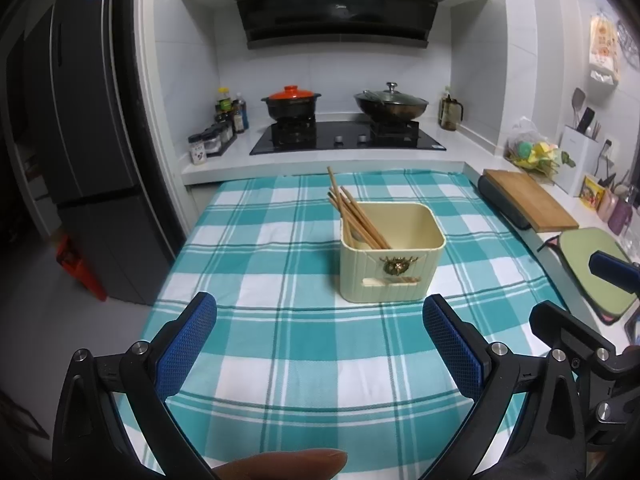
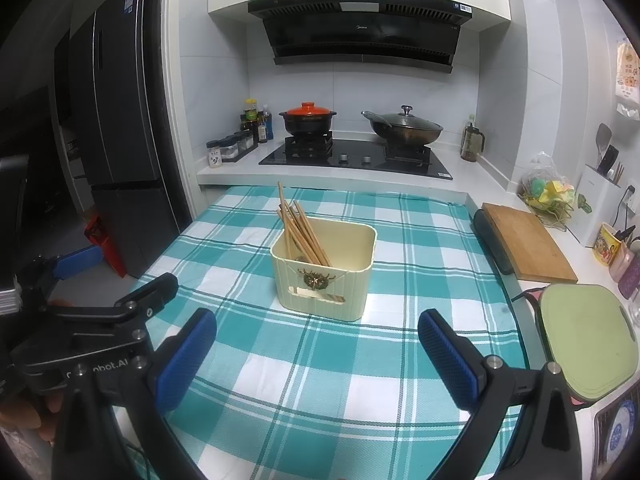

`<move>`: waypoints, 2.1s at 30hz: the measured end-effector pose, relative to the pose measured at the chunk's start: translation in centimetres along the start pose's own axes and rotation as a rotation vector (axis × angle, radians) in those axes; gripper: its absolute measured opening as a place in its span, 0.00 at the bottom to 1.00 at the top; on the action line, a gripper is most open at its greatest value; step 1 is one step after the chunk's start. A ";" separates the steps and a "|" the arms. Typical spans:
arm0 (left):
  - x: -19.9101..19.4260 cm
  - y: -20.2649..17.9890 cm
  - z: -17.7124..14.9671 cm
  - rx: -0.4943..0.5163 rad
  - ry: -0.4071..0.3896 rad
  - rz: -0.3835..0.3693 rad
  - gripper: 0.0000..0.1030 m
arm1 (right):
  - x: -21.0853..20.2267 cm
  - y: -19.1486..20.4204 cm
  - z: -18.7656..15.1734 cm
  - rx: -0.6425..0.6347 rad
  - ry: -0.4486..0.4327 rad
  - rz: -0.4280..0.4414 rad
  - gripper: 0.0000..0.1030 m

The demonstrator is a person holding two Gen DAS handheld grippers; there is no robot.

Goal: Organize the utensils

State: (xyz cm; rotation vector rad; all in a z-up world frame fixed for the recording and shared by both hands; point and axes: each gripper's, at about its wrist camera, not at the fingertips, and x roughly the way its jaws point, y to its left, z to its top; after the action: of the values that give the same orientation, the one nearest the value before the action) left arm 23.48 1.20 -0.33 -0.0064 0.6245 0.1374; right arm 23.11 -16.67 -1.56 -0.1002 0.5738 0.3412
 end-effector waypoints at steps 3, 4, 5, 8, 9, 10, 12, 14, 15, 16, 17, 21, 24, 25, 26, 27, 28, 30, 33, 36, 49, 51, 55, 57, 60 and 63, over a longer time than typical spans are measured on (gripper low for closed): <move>0.0 0.0 0.0 0.002 0.001 0.000 1.00 | -0.1 0.0 0.0 -0.002 0.002 0.002 1.00; 0.0 0.0 0.0 0.002 0.001 0.000 1.00 | -0.1 0.0 0.1 -0.003 0.001 0.003 1.00; 0.0 -0.1 -0.1 0.002 0.001 0.000 1.00 | -0.1 0.1 0.0 -0.004 0.001 0.003 1.00; 0.1 -0.1 -0.1 0.001 0.002 0.000 1.00 | -0.2 0.2 0.0 -0.006 -0.003 0.006 1.00; 0.0 -0.1 -0.1 0.001 0.002 0.000 1.00 | -0.2 0.3 0.0 -0.007 -0.003 0.007 1.00; 0.1 -0.1 -0.1 0.001 0.002 0.000 1.00 | -0.2 0.3 0.0 -0.008 -0.003 0.007 1.00; 0.1 -0.1 -0.1 0.000 0.002 -0.001 1.00 | -0.2 0.3 0.0 -0.008 -0.003 0.007 1.00; 0.1 -0.1 -0.1 0.001 0.002 0.000 1.00 | -0.2 0.3 0.0 -0.007 0.000 0.008 1.00; 0.1 -0.1 -0.1 0.001 0.003 -0.001 1.00 | -0.3 0.3 0.0 -0.005 0.001 0.008 1.00; 0.1 -0.1 -0.1 0.002 0.003 -0.002 1.00 | -0.3 0.2 0.0 -0.005 0.001 0.008 1.00; 0.1 0.0 -0.1 0.002 0.003 -0.001 1.00 | -0.3 0.2 0.0 -0.006 0.002 0.008 1.00; 0.1 0.0 0.0 0.002 0.003 -0.002 1.00 | -0.3 0.2 0.0 -0.008 0.000 0.009 1.00; 0.1 -0.1 -0.2 0.002 0.003 -0.001 1.00 | -0.3 0.1 0.0 -0.007 0.001 0.009 0.99; 0.1 -0.1 -0.2 0.002 0.003 -0.001 1.00 | -0.3 0.2 0.0 -0.007 0.001 0.009 1.00; 0.1 -0.1 -0.2 0.001 0.003 -0.002 1.00 | -0.3 0.2 0.0 -0.006 0.000 0.008 1.00; 0.1 -0.1 -0.1 0.001 0.003 -0.001 1.00 | -0.3 0.2 0.0 -0.006 0.000 0.007 1.00; 0.1 -0.1 -0.2 0.000 0.003 -0.001 1.00 | -0.3 0.1 0.0 -0.006 0.000 0.007 1.00; 0.1 -0.1 -0.2 0.001 0.003 -0.001 1.00 | -0.3 0.1 0.0 -0.005 -0.001 0.007 1.00; 0.2 -0.1 -0.2 -0.001 0.004 -0.002 1.00 | -0.3 0.1 0.0 -0.006 0.000 0.007 1.00; 0.2 -0.1 -0.2 0.000 0.004 -0.002 1.00 | -0.3 0.0 0.0 -0.004 0.001 0.008 1.00; 0.2 -0.1 -0.2 -0.002 0.004 -0.002 1.00 | -0.3 0.0 0.0 -0.003 0.002 0.008 1.00; 0.2 -0.1 -0.3 -0.002 0.004 -0.002 1.00 | -0.3 0.0 0.0 -0.004 0.002 0.007 1.00; 0.4 -0.2 -0.3 0.000 0.007 -0.002 1.00 | -0.3 0.0 0.0 -0.003 0.003 0.008 1.00; 0.4 -0.2 -0.3 -0.001 0.007 -0.001 1.00 | -0.3 0.0 0.0 -0.003 0.003 0.007 1.00; 0.5 -0.2 -0.3 0.000 0.008 -0.001 1.00 | -0.3 -0.1 0.0 -0.001 0.002 0.006 1.00; 0.4 -0.2 -0.3 -0.004 -0.003 0.013 1.00 | -0.3 -0.3 -0.1 -0.001 0.003 0.003 1.00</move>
State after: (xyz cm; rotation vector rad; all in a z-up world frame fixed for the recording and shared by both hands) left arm 23.65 1.02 -0.84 -0.0062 0.6211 0.1508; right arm 22.93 -17.05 -1.49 -0.1007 0.5767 0.3444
